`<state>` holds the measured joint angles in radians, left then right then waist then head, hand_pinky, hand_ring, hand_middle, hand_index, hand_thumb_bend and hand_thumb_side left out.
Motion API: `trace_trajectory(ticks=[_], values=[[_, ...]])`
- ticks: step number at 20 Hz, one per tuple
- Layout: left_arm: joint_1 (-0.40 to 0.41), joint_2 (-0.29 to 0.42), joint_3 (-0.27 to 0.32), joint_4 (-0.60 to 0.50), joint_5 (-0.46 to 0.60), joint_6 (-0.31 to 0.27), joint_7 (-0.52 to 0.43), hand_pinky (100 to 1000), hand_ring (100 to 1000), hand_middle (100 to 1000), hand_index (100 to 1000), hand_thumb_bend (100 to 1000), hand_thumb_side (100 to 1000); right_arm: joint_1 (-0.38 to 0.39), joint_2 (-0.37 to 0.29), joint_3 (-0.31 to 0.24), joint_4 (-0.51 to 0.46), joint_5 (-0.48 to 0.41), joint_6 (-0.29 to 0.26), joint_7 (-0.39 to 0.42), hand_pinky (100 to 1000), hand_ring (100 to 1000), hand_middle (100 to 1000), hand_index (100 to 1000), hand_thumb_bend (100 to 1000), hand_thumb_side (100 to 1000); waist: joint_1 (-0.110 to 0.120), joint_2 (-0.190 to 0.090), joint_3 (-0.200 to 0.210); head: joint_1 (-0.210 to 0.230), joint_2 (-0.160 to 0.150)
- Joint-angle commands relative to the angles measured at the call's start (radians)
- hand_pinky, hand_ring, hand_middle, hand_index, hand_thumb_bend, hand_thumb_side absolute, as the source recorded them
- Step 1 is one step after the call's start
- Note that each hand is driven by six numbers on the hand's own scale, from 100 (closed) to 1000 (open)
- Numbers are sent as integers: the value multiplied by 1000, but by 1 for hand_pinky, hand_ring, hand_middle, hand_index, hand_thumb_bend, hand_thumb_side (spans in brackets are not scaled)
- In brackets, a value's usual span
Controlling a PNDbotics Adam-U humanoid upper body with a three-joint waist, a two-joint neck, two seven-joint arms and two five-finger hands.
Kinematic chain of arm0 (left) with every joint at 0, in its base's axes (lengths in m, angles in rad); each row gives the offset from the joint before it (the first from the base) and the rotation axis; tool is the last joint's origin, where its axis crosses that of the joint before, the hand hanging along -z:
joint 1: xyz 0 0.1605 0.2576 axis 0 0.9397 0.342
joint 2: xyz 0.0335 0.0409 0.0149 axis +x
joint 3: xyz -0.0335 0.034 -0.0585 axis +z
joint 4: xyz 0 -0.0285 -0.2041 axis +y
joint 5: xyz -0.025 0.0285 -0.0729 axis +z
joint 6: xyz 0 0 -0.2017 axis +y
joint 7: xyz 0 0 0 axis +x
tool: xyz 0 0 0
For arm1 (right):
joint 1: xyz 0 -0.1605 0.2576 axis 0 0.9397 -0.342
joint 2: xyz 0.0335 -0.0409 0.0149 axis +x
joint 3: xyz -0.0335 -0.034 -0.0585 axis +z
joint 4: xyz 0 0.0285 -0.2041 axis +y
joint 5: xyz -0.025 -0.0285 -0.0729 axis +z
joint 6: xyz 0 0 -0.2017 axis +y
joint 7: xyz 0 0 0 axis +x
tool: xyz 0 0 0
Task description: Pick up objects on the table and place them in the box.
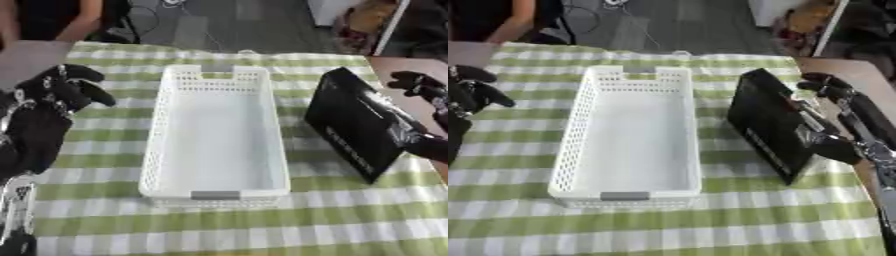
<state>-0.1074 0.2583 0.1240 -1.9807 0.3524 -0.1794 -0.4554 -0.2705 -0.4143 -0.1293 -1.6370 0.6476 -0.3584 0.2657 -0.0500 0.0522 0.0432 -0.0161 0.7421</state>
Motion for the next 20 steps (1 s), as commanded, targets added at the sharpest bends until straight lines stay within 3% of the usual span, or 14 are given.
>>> trace_trajectory(ticks=[1, 20], values=[[-7, 10, -1, -19, 2, 2, 1, 649, 584, 696, 559, 1000, 909, -16, -31, -13, -2, 7, -2, -7, 794, 930, 907, 877, 195, 504, 3, -12, -1, 8, -9], [-8, 10, 0, -19, 3, 1, 2, 649, 583, 696, 559, 1000, 914, -13, -31, -22, 71, 20, -10, -5, 807, 943, 910, 891, 179, 512, 4, -11, -1, 8, -10]])
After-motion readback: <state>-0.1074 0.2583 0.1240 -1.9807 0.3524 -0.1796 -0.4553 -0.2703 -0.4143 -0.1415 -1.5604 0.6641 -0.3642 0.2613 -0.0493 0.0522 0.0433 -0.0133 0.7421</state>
